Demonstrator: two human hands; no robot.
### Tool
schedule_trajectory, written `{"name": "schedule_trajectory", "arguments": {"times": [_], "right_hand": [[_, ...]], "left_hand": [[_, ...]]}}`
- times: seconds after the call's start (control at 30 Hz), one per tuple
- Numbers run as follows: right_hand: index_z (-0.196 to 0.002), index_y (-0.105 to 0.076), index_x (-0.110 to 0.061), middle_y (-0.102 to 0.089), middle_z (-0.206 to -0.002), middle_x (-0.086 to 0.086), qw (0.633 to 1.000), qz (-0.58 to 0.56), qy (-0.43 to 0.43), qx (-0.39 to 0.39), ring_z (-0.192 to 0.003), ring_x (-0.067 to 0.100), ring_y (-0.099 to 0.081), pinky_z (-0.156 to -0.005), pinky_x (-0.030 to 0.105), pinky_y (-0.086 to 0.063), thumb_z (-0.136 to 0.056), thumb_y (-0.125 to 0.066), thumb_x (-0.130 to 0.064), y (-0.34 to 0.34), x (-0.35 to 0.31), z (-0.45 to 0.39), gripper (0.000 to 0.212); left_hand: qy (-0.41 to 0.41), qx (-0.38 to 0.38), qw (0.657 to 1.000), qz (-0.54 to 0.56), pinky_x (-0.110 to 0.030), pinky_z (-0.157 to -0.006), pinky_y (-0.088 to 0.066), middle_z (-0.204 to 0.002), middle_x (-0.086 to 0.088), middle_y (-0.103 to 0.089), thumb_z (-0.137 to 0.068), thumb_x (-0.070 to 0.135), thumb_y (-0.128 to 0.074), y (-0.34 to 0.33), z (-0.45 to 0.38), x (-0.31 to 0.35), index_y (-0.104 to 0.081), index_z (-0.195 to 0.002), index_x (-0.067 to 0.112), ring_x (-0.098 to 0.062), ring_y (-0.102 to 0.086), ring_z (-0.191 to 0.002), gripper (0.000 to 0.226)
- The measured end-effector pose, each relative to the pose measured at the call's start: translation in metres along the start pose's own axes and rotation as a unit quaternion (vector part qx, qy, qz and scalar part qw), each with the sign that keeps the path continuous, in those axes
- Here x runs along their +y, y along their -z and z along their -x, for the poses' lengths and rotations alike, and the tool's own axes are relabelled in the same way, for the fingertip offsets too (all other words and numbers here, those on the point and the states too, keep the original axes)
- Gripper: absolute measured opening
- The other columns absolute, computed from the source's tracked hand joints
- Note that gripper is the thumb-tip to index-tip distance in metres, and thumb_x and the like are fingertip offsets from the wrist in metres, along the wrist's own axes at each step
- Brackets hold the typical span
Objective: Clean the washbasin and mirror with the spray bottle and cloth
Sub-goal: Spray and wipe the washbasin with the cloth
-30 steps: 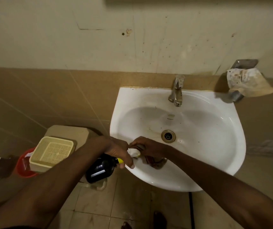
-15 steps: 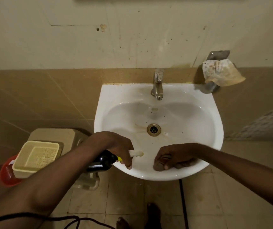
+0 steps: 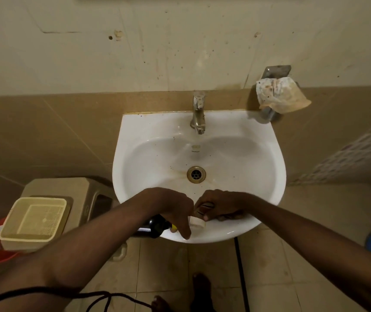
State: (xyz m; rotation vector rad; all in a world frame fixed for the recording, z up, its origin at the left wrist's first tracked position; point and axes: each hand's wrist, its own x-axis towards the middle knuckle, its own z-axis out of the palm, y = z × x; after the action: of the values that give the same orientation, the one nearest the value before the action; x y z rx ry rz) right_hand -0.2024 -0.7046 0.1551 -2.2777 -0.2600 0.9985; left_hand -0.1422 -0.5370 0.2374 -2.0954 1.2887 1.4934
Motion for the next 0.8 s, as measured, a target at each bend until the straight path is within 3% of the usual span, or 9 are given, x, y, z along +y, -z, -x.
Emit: {"name": "schedule_trajectory", "arguments": {"times": [0.1,0.2,0.27,0.33,0.47,0.53,0.6,0.7,0.8], "right_hand": [[-0.128,-0.055,-0.021,-0.056,-0.124,0.001,1.000,-0.012,-0.014,-0.024,-0.108,0.015,-0.053,-0.094,0.032,-0.043,-0.088,-0.066,-0.029,0.005,0.004,0.013,0.043],[-0.127,-0.054,-0.030,-0.056,-0.125,0.000,0.997,0.053,-0.061,-0.015,-0.111,0.019,-0.052,-0.098,0.044,-0.042,-0.086,-0.065,-0.040,0.011,0.016,0.027,0.044],[-0.125,-0.052,-0.040,-0.053,-0.123,0.000,0.982,0.132,-0.125,0.047,-0.111,0.023,-0.050,-0.097,0.050,-0.039,-0.083,-0.061,-0.053,0.007,0.018,0.033,0.044],[-0.121,-0.054,-0.040,-0.055,-0.117,0.000,0.978,0.143,-0.126,0.080,-0.106,0.023,-0.053,-0.093,0.049,-0.042,-0.084,-0.058,-0.054,0.001,0.011,0.041,0.041],[-0.119,-0.057,-0.033,-0.059,-0.113,0.001,0.981,0.127,-0.137,0.046,-0.100,0.021,-0.056,-0.090,0.042,-0.047,-0.087,-0.056,-0.052,0.000,0.008,0.067,0.038],[-0.119,-0.056,-0.033,-0.053,-0.116,0.003,0.940,0.238,-0.225,0.096,-0.109,0.026,-0.049,-0.098,0.052,-0.034,-0.088,-0.045,-0.060,0.017,0.026,0.071,0.042],[-0.117,-0.058,-0.028,-0.050,-0.119,0.006,0.875,0.331,-0.306,0.174,-0.114,0.031,-0.043,-0.101,0.056,-0.025,-0.094,-0.040,-0.050,0.035,0.046,0.063,0.037],[-0.100,-0.065,-0.022,-0.055,-0.109,0.008,0.819,0.395,-0.307,0.280,-0.104,0.032,-0.049,-0.097,0.051,-0.035,-0.091,-0.054,-0.034,0.041,0.058,0.056,0.019],[-0.111,-0.060,-0.023,-0.051,-0.111,0.009,0.875,0.355,-0.261,0.200,-0.107,0.030,-0.047,-0.096,0.048,-0.032,-0.091,-0.048,-0.049,0.033,0.058,0.071,0.035]], "left_hand": [[-0.013,0.015,1.000,-0.019,-0.032,-0.085,-0.050,-0.112,-0.011,-0.069,-0.084,0.041,-0.066,0.002,-0.009,0.006,-0.060,-0.124,0.006,-0.025,-0.065,-0.099,0.054],[-0.026,0.012,0.998,-0.052,-0.038,-0.097,-0.050,-0.127,-0.011,-0.060,-0.083,0.042,-0.067,0.001,-0.018,0.011,-0.048,-0.136,0.009,-0.029,-0.060,-0.112,0.066],[-0.032,0.026,0.997,-0.070,-0.039,-0.098,-0.049,-0.129,-0.012,-0.060,-0.084,0.040,-0.066,0.002,-0.025,0.013,-0.047,-0.137,0.009,-0.028,-0.059,-0.112,0.064],[-0.038,0.047,0.996,-0.072,-0.036,-0.097,-0.047,-0.129,-0.012,-0.058,-0.085,0.039,-0.065,0.005,-0.031,0.014,-0.049,-0.135,0.009,-0.027,-0.056,-0.113,0.061],[-0.074,0.057,0.992,-0.090,-0.039,-0.097,-0.046,-0.127,-0.012,-0.058,-0.086,0.036,-0.064,0.012,-0.041,0.024,-0.051,-0.132,0.010,-0.028,-0.056,-0.113,0.054],[-0.082,0.064,0.989,-0.105,-0.041,-0.097,-0.046,-0.126,-0.012,-0.059,-0.086,0.036,-0.064,0.012,-0.048,0.030,-0.052,-0.132,0.010,-0.029,-0.056,-0.113,0.054],[-0.090,0.089,0.986,-0.107,-0.042,-0.094,-0.049,-0.118,-0.012,-0.064,-0.084,0.036,-0.065,0.014,-0.055,0.032,-0.060,-0.121,0.009,-0.028,-0.058,-0.108,0.046],[-0.089,0.117,0.986,-0.083,-0.038,-0.089,-0.049,-0.112,-0.013,-0.066,-0.085,0.035,-0.066,0.018,-0.066,0.029,-0.063,-0.114,0.007,-0.028,-0.061,-0.102,0.041],[-0.082,0.130,0.986,-0.067,-0.036,-0.089,-0.046,-0.114,-0.012,-0.065,-0.085,0.035,-0.066,0.021,-0.077,0.023,-0.059,-0.119,0.007,-0.028,-0.060,-0.104,0.045]]}}
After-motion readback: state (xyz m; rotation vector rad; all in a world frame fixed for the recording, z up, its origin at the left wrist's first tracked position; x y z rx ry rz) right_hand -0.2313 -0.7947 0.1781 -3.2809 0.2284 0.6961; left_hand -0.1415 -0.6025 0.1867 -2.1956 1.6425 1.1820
